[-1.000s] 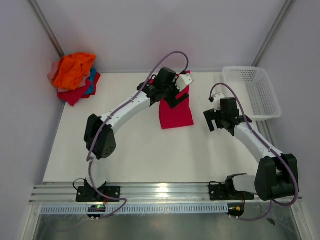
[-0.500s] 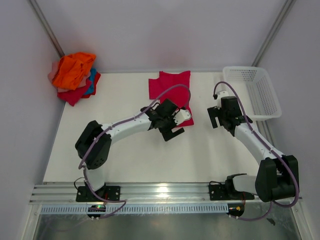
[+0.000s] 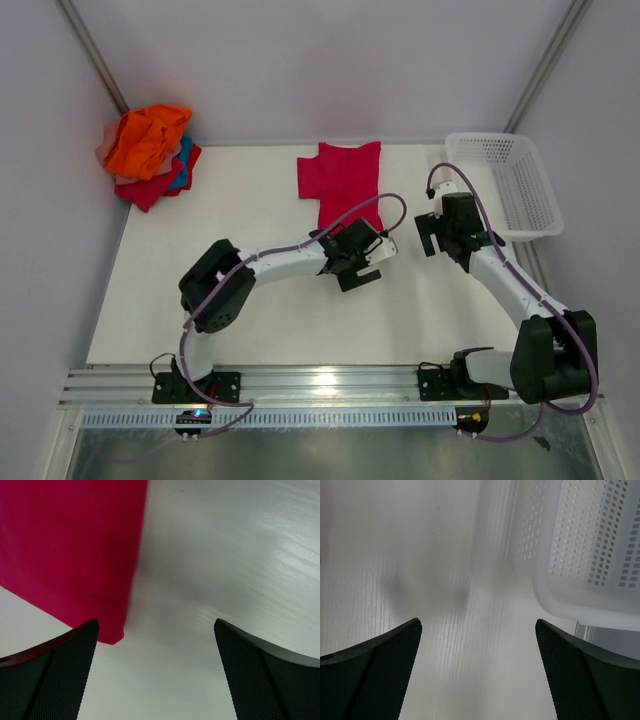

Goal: Fold and stack the t-shirts
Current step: Grab one side of the 2/3 rectangular tshirt with left arm

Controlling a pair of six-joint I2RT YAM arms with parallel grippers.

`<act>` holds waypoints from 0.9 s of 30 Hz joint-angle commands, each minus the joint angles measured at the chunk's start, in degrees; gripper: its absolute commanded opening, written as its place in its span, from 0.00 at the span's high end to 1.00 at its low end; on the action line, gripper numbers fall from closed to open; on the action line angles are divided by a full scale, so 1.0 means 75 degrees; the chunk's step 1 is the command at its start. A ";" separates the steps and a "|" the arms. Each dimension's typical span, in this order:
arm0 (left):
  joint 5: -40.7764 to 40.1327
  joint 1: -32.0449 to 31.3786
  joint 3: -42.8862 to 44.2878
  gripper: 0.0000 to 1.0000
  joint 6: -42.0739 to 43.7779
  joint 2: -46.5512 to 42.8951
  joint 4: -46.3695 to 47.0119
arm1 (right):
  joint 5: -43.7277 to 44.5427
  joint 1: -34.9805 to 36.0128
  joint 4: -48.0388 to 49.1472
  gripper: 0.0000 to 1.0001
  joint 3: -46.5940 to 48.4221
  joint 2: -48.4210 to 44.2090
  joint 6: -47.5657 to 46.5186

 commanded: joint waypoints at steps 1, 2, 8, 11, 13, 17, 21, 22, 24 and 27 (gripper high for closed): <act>-0.0709 -0.0154 0.0247 0.01 0.0216 0.0294 0.0665 | -0.0087 0.0043 0.0193 0.01 0.0152 -0.0193 0.0102; -0.0745 -0.0154 0.0258 0.01 0.0240 0.0388 0.0712 | -0.0111 0.0043 0.0181 0.01 0.0163 -0.0205 0.0102; -0.1448 -0.0248 0.0270 0.01 0.0334 0.0623 0.1180 | -0.0169 0.0031 0.0146 0.01 0.0175 -0.0205 0.0102; -0.1764 -0.0271 0.0317 0.01 0.0415 0.0787 0.1368 | -0.0216 0.0043 0.0134 0.01 0.0175 -0.0217 0.0102; -0.1847 -0.0271 0.0340 0.01 0.0532 0.0915 0.1509 | -0.0240 0.0043 0.0123 0.01 0.0187 -0.0205 0.0102; -0.2023 -0.0271 0.0387 0.01 0.0638 0.1126 0.1615 | -0.0263 0.0043 0.0111 0.01 0.0187 -0.0205 0.0102; -0.2128 -0.0271 0.0399 0.01 0.0708 0.1267 0.1708 | -0.0275 0.0031 0.0099 0.01 0.0199 -0.0159 0.0091; -0.2140 -0.0271 0.0387 0.01 0.0720 0.1302 0.1720 | -0.0287 0.0031 0.0088 0.01 0.0199 -0.0170 0.0079; -0.2152 -0.0271 0.0387 0.01 0.0732 0.1361 0.1732 | -0.0298 0.0043 0.0087 0.01 0.0210 -0.0158 0.0079; -0.2117 -0.0271 0.0364 0.01 0.0744 0.1408 0.1697 | -0.0310 0.0043 0.0087 0.01 0.0199 -0.0147 0.0079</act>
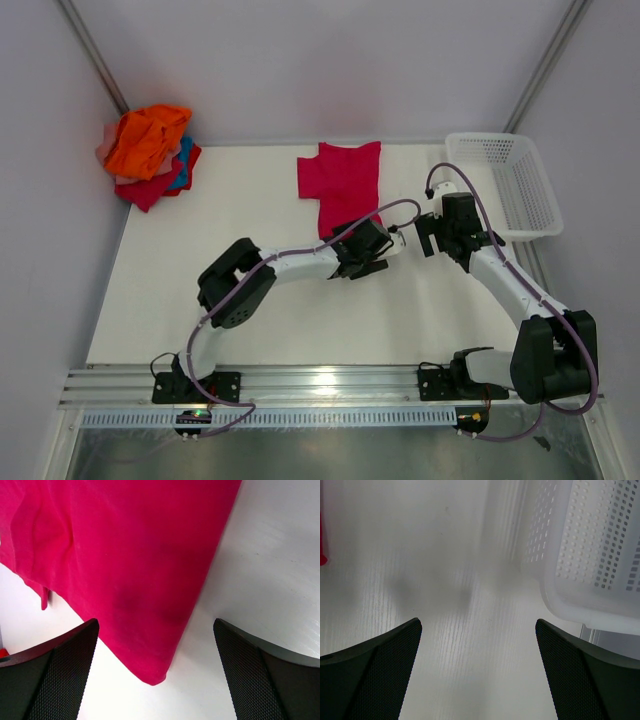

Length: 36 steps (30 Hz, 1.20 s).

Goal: Fold and stack the t-shirts
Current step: Grab one side of the 2/3 rectangular tshirt with left arm

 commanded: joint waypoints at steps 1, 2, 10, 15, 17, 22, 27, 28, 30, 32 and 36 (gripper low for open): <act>0.0104 -0.0009 0.0020 0.01 0.0039 0.0312 -0.0014 | -0.0083 0.0043 0.0082 0.01 0.0210 -0.0147 0.0079; 0.0151 -0.0009 0.0008 0.02 0.0039 0.0312 -0.0060 | -0.0083 0.0043 0.0082 0.01 0.0222 -0.0147 0.0079; 0.0806 -0.0009 0.0055 0.66 -0.0055 0.0266 -0.0610 | -0.0095 0.0031 0.0070 0.01 0.0210 -0.0158 0.0079; 0.1088 -0.0009 0.0113 1.00 -0.0243 0.0172 -0.0939 | -0.0106 0.0043 0.0058 0.01 0.0210 -0.0158 0.0079; 0.1182 -0.0009 0.0102 1.00 -0.0278 0.0078 -0.1091 | -0.0106 0.0043 0.0058 0.00 0.0210 -0.0158 0.0079; 0.1650 -0.0009 0.0044 1.00 -0.0500 -0.0285 -0.1467 | -0.0095 0.0043 0.0058 0.01 0.0222 -0.0205 0.0079; 0.2200 -0.0009 0.0066 1.00 -0.0688 -0.0799 -0.1934 | -0.0083 0.0043 0.0058 0.01 0.0210 -0.0229 0.0079; 0.2469 -0.0009 0.0090 1.00 -0.0723 -0.0870 -0.2040 | -0.0095 0.0043 0.0058 0.01 0.0210 -0.0240 0.0079; 0.2856 -0.0009 0.0148 1.00 -0.0898 -0.1139 -0.2298 | -0.0095 0.0043 0.0058 0.00 0.0210 -0.0264 0.0079; 0.3477 -0.0009 0.0254 1.00 -0.1004 -0.1316 -0.2766 | -0.0095 0.0043 0.0058 0.01 0.0210 -0.0287 0.0079; 0.4122 -0.0021 0.0499 1.00 -0.1133 -0.1749 -0.3655 | -0.0071 0.0043 0.0058 0.01 0.0199 -0.0322 0.0079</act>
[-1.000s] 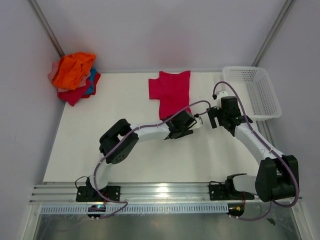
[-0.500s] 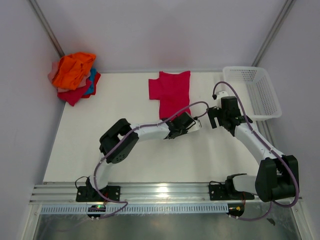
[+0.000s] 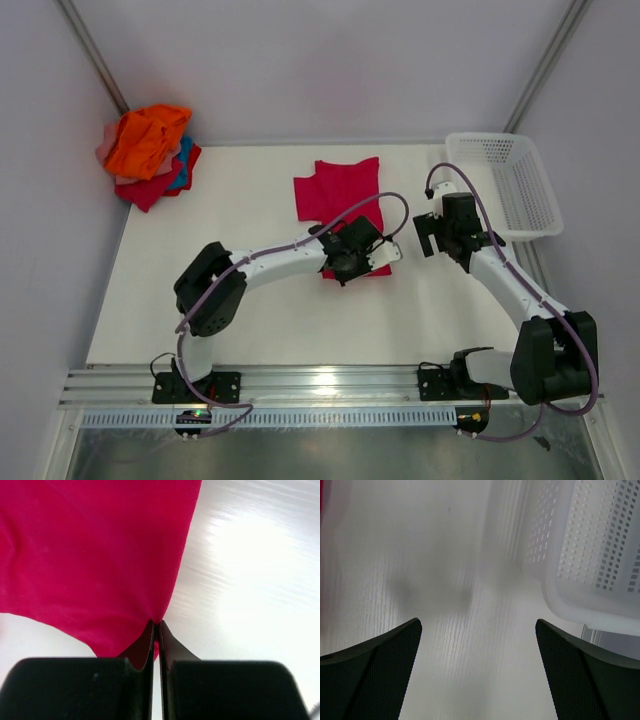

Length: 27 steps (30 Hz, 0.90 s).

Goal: Fold and stack the t-shirts
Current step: Grab one side of the 2/3 rectangular tshirt with left arm

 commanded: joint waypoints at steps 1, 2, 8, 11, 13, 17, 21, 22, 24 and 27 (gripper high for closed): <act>0.1136 -0.0026 0.0471 1.00 -0.0338 -0.0733 -0.1143 | -0.0007 0.0043 0.0081 0.00 0.0199 -0.0293 0.0079; 0.1381 -0.0026 0.0518 1.00 -0.0349 -0.0791 -0.1295 | 0.0004 0.0031 0.0081 0.01 0.0199 -0.0305 0.0091; 0.1629 -0.0026 0.1288 1.00 -0.0280 -0.1073 -0.2115 | 0.0110 0.0043 0.0117 0.01 0.0175 -0.0398 0.0114; 0.1442 -0.0026 0.2108 1.00 -0.0046 -0.0910 -0.2490 | 0.0122 0.0031 0.0117 0.00 0.0175 -0.0375 0.0102; 0.1173 -0.0015 0.2497 1.00 0.0165 -0.0793 -0.2585 | 0.0133 0.0043 0.0117 0.01 0.0175 -0.0375 0.0102; 0.0763 0.0172 0.3610 1.00 0.0575 -0.0336 -0.2808 | 0.0192 0.0054 0.0117 0.01 0.0175 -0.0387 0.0102; 0.0762 0.0512 0.4828 1.00 0.0752 0.0459 -0.3089 | 0.0262 0.0043 0.0140 0.01 0.0175 -0.0399 0.0114; 0.0762 0.0652 0.5225 1.00 0.0764 0.0590 -0.3159 | 0.0274 0.0043 0.0128 0.01 0.0175 -0.0399 0.0114; 0.0762 0.0770 0.5556 1.00 0.0787 0.0824 -0.3183 | 0.0274 0.0043 0.0117 0.01 0.0187 -0.0410 0.0102; 0.0681 0.0957 0.5780 1.00 0.0834 0.1118 -0.3032 | 0.0251 0.0043 0.0093 0.01 0.0175 -0.0457 0.0126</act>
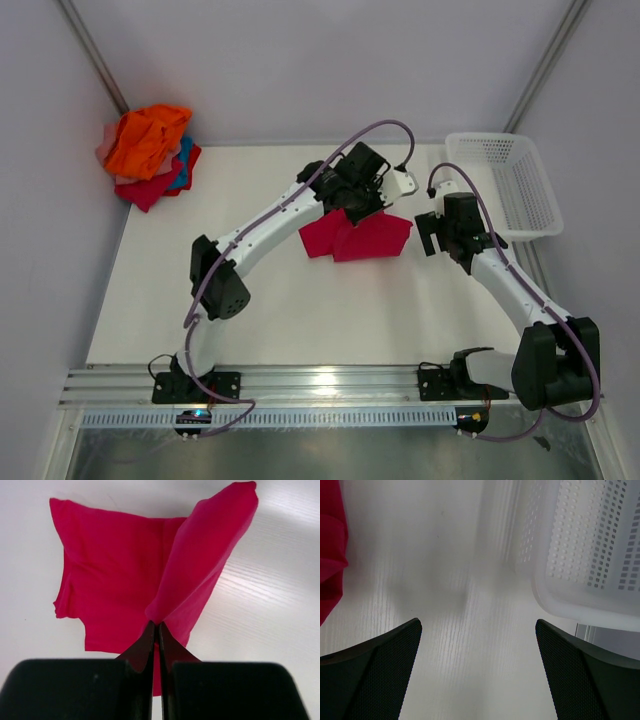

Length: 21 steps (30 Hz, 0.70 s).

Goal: Fold and stack the t-shirts
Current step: Grab one side of the 2/3 rectangular tshirt with left arm, then fold the long partially folded tshirt into a neat square

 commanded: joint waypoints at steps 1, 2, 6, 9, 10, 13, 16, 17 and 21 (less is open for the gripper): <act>-0.0168 0.0249 0.0354 1.00 0.0225 0.0308 -0.0053 | 0.0102 0.0040 0.0122 0.01 0.0175 -0.0282 0.0123; -0.0226 0.0308 0.0354 1.00 0.0225 0.0355 0.0133 | 0.0090 0.0040 0.0122 0.01 0.0152 -0.0271 0.0111; -0.0332 0.0601 0.0470 1.00 0.0260 0.0613 0.0486 | 0.0079 0.0040 0.0111 0.01 0.0152 -0.0259 0.0135; -0.0472 0.0859 0.0692 1.00 0.0295 0.0871 0.0673 | 0.0079 0.0040 0.0111 0.01 0.0152 -0.0247 0.0135; -0.0519 0.0964 0.0740 1.00 0.0353 0.0929 0.0744 | 0.0079 0.0040 0.0111 0.01 0.0152 -0.0247 0.0123; -0.0810 0.1175 0.0834 1.00 0.0529 0.1163 0.1119 | 0.0067 0.0028 0.0111 0.01 0.0140 -0.0212 0.0123; -0.1023 0.1328 0.1021 1.00 0.0635 0.1456 0.1471 | 0.0067 0.0040 0.0099 0.01 0.0152 -0.0130 0.0111; -0.1058 0.1363 0.1080 1.00 0.0693 0.1538 0.1553 | 0.0067 0.0040 0.0087 0.01 0.0175 -0.0095 0.0123; -0.1164 0.1527 0.1396 1.00 0.0822 0.2006 0.1857 | 0.0008 0.0040 0.0064 0.01 0.0199 0.0010 0.0135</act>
